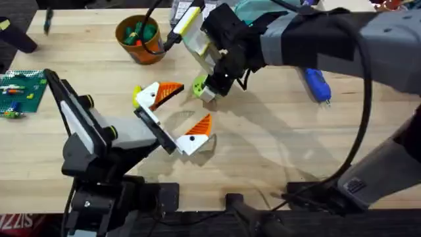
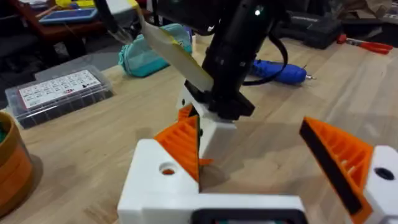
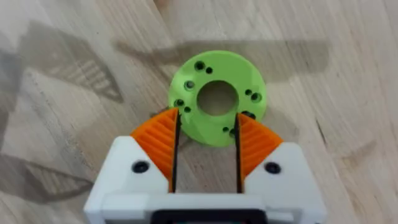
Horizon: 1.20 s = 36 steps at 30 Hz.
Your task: Pick up the gripper from the table and insert it into the empty holder that is missing its gripper. Then pick up a screw, insert it into the mounting hole, and use the screwdriver to tighten it. Finally, clean up the table by picking up the vegetable and placing it into the bucket.
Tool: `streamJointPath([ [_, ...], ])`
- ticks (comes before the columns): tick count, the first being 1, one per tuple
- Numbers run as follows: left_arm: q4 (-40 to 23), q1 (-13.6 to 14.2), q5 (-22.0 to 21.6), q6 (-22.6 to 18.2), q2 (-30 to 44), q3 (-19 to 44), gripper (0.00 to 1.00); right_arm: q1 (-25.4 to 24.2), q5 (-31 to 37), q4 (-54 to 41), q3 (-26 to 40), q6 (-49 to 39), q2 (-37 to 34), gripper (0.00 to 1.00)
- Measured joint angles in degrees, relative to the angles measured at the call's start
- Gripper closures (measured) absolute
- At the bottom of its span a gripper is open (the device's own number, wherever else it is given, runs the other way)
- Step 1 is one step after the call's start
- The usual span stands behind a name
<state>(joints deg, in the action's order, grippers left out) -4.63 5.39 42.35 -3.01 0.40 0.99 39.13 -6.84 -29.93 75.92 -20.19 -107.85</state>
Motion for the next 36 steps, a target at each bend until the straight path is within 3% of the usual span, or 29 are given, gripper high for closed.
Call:
streamJointPath([
  [6, -0.01, 0.00, 0.00, 0.00, 0.00, 0.00, 0.006, 0.00, 0.28, -3.03, 0.88, 0.29, 0.00, 0.609],
  [10, -0.01, 0.00, 0.00, 0.00, 0.00, 0.00, 0.006, 0.00, 0.49, -3.96, 5.18, 0.43, 0.00, 0.572],
  [36, -0.01, 0.00, 0.00, 0.00, 0.02, 0.00, 0.006, -0.19, 2.17, -3.09, 5.31, 0.42, -2.16, 0.554],
])
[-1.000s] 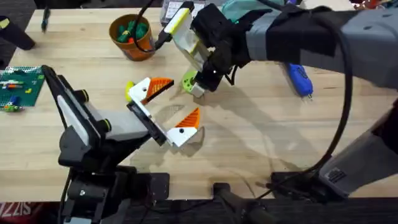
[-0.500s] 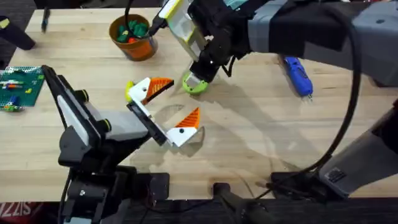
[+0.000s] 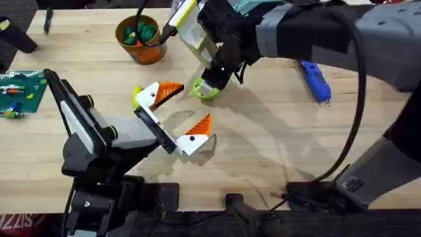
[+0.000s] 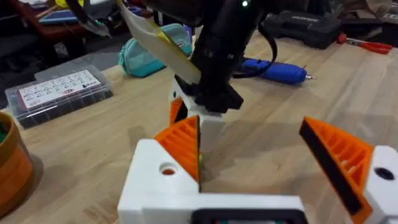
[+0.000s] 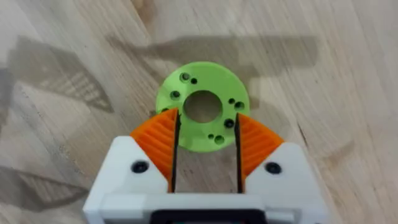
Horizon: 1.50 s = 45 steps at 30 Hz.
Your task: Pick up the gripper from the table and insert it into the empty holder that is missing its gripper. Then pick up a screw, insert it into the mounting hole, and use the screwdriver to tighten it. Finally, clean up the table by picking up the vegetable and placing it into the bucket.
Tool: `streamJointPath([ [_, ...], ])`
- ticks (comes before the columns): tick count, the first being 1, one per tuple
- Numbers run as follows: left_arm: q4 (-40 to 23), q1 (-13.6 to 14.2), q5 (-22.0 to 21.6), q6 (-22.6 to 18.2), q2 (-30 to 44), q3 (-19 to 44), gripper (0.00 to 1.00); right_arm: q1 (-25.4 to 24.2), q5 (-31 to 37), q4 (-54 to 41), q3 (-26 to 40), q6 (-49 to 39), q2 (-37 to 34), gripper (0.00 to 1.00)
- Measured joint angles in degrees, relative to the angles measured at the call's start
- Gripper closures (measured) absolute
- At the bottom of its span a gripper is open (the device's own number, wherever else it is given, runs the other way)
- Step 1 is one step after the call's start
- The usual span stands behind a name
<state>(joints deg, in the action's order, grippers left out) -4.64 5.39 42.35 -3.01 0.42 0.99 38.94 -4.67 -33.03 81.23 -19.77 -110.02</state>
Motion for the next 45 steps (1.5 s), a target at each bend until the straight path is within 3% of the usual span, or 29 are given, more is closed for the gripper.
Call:
streamJointPath([
  [9, 0.00, 0.00, 0.00, 0.00, -0.01, 0.00, 0.006, -0.66, 0.17, 0.03, 0.00, 0.00, -0.67, 0.561],
  [20, 0.00, 0.00, 0.00, 0.00, -0.02, 0.00, 0.006, -0.66, 0.36, 0.04, 0.00, 0.00, -0.87, 0.688],
  [39, 0.02, 0.00, 0.00, 0.00, -0.02, 0.00, 0.006, -0.66, 0.37, 0.06, 0.04, 0.00, -1.51, 0.694],
  [41, 0.00, 0.00, 0.00, 0.00, -0.01, 0.00, 0.006, -0.66, 0.40, 0.09, 0.04, 0.00, -1.55, 0.718],
  [45, 0.00, 0.00, 0.00, 0.00, -0.02, 0.00, 0.006, -0.87, 0.81, 0.36, 0.11, 0.01, -1.62, 0.866],
])
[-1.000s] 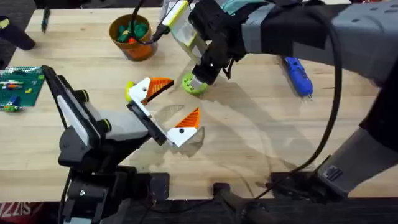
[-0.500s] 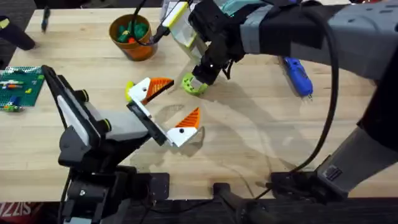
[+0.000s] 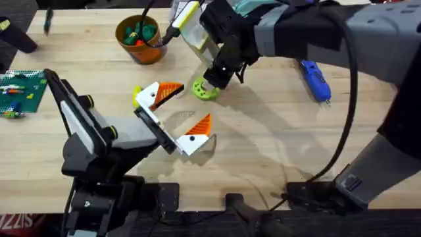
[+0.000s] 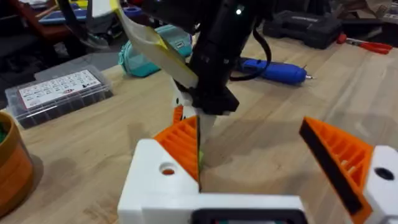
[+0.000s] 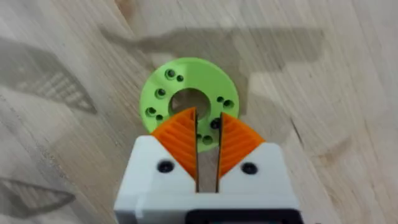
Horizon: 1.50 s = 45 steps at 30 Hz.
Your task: Pick up the gripper from the table and insert it into the empty holder that is missing its gripper. Then pick up a screw, insert it into the mounting hole, and use the screwdriver to tighten it. Finally, clean up the table by picking up the vegetable and placing it into the bucket.
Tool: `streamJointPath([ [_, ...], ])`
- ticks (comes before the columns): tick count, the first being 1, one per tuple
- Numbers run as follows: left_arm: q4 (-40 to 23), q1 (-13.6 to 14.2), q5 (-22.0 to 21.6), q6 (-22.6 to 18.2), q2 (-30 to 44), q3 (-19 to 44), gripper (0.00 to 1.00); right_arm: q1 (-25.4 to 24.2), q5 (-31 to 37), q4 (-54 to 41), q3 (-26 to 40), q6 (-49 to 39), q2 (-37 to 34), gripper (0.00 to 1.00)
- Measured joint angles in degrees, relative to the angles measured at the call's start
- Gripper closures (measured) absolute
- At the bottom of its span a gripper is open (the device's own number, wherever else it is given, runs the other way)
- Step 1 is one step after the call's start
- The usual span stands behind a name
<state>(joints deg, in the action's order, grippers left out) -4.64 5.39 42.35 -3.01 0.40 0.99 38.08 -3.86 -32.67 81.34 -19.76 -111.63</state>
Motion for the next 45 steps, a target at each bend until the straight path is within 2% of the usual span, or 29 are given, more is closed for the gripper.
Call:
streamJointPath([
  [5, 0.00, 0.00, 0.00, 0.00, 0.00, 0.00, 0.006, -0.10, 0.20, 0.11, 0.04, 0.01, 0.00, 0.994],
  [18, 0.02, 0.00, 0.00, 0.00, 0.02, 0.00, 0.005, -0.10, 0.17, 0.03, 0.07, -0.01, 0.00, 0.997],
  [24, 0.02, 0.00, 0.00, 0.00, 0.00, 0.00, 0.005, -0.10, 0.11, -3.41, 1.31, -0.01, 0.00, 0.997],
  [29, 0.02, 0.00, 0.00, 0.00, 0.00, 0.00, 0.006, -0.10, -0.04, -7.31, 4.41, -0.01, 0.00, 0.997],
  [40, 0.02, 0.00, 0.00, 0.00, 0.00, 0.00, 0.006, 0.01, -0.04, -16.70, 15.64, -0.01, 0.13, 0.997],
  [45, 0.00, 0.00, 0.02, 0.00, 0.00, 0.00, 0.006, 0.81, -0.04, -18.85, 18.48, 0.53, 2.46, 0.997],
])
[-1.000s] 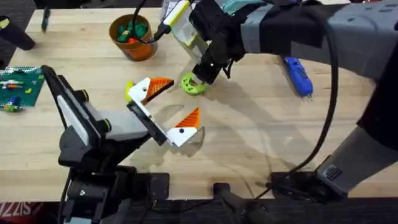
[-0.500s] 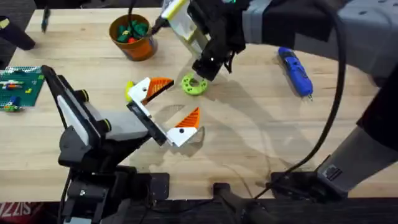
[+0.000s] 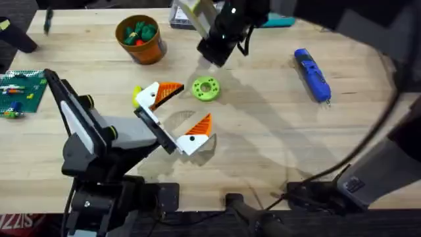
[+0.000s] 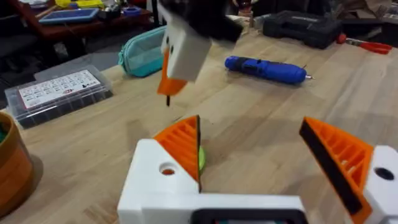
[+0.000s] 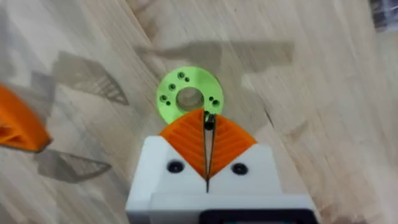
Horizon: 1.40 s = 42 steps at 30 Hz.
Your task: Pick up the gripper from the table and insert it into the empty holder that is missing its gripper. Then pick up a screw, insert it into the mounting hole, and use the screwdriver to tighten it. Finally, clean up the table by picking up the vegetable and placing it into the bucket.
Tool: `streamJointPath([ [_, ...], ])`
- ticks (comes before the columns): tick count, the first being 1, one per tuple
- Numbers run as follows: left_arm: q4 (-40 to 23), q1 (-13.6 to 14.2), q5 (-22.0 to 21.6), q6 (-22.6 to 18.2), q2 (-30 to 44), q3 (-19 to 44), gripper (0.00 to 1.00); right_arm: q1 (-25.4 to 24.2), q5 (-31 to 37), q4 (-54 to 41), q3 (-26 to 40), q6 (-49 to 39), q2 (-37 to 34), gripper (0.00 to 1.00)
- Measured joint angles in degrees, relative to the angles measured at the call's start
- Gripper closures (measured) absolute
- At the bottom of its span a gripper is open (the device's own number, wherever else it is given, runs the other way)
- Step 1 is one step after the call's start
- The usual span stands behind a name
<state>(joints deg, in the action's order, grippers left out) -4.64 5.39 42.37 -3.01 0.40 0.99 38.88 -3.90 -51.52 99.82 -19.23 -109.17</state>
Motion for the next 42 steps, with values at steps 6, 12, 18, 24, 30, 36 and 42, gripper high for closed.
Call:
streamJointPath([
  [6, 0.00, 0.00, 0.02, 0.00, 0.00, 0.00, 0.006, 2.21, 0.00, -1.38, 3.34, 3.11, 5.73, 0.997],
  [12, 0.00, 0.00, 0.01, 0.00, 0.00, 0.00, 0.006, 7.69, -0.02, -4.81, 6.89, 5.03, 7.94, 0.997],
  [18, 0.00, 0.00, 0.02, 0.00, 0.02, 0.00, 0.006, 17.14, -0.06, -5.11, 9.08, 7.77, 7.90, 0.997],
  [24, 0.01, 0.00, 0.01, 0.00, 0.00, 0.00, 0.006, 20.88, -0.42, -4.55, 9.21, 11.11, 7.90, 0.997],
  [30, 0.00, 0.00, 0.02, 0.00, 0.00, 0.00, 0.006, 21.08, -0.39, -4.40, 9.21, 12.29, 7.90, 0.997],
  [36, 0.01, 0.00, 0.02, 0.00, 0.01, 0.00, 0.006, 21.10, -0.39, -4.23, 9.21, 12.69, 7.65, 0.997],
  [42, 0.00, 0.00, 0.00, 0.00, 0.00, 0.00, 0.006, 21.10, -0.41, -4.25, 9.21, 12.86, 5.99, 0.997],
])
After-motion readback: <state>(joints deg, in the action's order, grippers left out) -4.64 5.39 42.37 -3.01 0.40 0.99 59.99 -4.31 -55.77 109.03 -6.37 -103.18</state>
